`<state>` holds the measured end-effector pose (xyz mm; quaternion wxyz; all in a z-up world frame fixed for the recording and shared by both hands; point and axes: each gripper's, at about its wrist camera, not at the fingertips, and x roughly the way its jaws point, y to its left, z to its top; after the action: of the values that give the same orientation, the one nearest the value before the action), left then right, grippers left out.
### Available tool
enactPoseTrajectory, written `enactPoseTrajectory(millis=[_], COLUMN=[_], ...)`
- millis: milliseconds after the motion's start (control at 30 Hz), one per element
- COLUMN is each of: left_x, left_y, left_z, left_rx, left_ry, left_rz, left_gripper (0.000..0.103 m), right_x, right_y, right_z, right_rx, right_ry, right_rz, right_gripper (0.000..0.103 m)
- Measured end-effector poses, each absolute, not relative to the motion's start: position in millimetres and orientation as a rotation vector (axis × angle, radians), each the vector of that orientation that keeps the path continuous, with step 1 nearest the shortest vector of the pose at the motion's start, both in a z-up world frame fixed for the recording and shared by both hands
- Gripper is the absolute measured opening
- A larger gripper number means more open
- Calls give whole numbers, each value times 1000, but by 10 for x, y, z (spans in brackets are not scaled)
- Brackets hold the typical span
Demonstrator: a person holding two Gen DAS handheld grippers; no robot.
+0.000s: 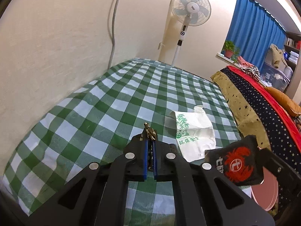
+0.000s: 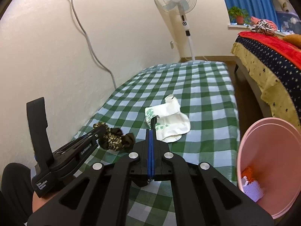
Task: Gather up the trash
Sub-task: 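Carry the brown cloth and black snack packet over the pink bin with both tools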
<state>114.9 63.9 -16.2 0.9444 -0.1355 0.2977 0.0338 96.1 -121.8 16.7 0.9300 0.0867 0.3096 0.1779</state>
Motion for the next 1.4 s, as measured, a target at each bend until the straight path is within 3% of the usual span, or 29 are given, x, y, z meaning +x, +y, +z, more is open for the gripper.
enactPoseTrajectory(millis=[1400], left_x=[607], left_y=[-88], left_z=[334], left_rx=[-170], left_ry=[535], left_rz=[-187], left_gripper=[3], right_x=[204], right_y=[-2122], right_z=[796], right_rx=[159], right_ry=[526], right_rz=[127], right_gripper=[0])
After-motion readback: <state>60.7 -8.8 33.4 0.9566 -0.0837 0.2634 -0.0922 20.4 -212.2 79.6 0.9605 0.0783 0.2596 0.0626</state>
